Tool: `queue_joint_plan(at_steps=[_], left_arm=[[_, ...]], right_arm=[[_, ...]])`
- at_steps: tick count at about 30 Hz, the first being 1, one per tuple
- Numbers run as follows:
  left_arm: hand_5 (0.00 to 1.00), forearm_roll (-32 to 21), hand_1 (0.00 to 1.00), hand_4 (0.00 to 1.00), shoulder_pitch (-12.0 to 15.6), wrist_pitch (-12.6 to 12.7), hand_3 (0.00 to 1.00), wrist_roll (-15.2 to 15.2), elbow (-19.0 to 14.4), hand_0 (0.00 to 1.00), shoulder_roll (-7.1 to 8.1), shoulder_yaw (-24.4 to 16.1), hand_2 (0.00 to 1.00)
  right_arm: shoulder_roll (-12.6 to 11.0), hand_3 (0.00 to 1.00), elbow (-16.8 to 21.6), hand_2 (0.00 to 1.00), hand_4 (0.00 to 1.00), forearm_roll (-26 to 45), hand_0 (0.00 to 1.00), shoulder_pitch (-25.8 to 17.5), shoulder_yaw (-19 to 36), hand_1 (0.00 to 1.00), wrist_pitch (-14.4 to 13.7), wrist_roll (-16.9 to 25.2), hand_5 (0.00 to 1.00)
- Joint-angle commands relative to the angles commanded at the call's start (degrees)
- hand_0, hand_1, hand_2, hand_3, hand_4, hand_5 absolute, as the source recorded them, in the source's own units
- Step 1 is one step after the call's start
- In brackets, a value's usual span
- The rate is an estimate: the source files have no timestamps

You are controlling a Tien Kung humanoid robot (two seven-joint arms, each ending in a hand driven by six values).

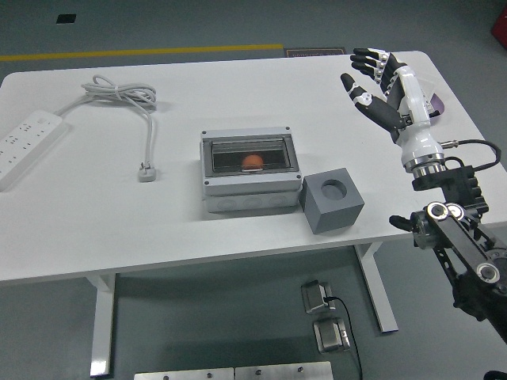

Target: Fetch the battery,place it into the box,close the lid of the box

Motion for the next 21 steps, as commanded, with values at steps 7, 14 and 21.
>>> queue_joint_plan(at_steps=[7, 14, 21], left_arm=[[0.461, -1.6, 0.669, 0.706, 1.0, 0.7, 0.721, -0.4, 0.0, 0.617, 0.21, 0.4, 0.685], [0.460, -1.0, 0.668, 0.707, 0.3, 1.1, 0.721, -1.1, 0.0, 0.617, 0.73, -0.4, 0.686], [0.459, 1.2, 0.668, 0.708, -2.4, 0.4, 0.714, -2.0, 0.0, 0.617, 2.15, -2.4, 0.686]], right_arm=[[1.4, 0.734, 0.0, 0.774, 0.904, -1.1, 0.906, 0.0, 1.1, 0.802, 1.0, 2.2, 0.469], [2.0, 0.725, 0.0, 0.750, 0.939, -0.9, 0.881, -0.8, 2.3, 0.773, 0.0, 3.3, 0.532], [1.4, 0.709, 0.7, 0.738, 0.942, 0.3, 0.870, -2.6, 5.1, 0.766, -1.3, 5.1, 0.548]])
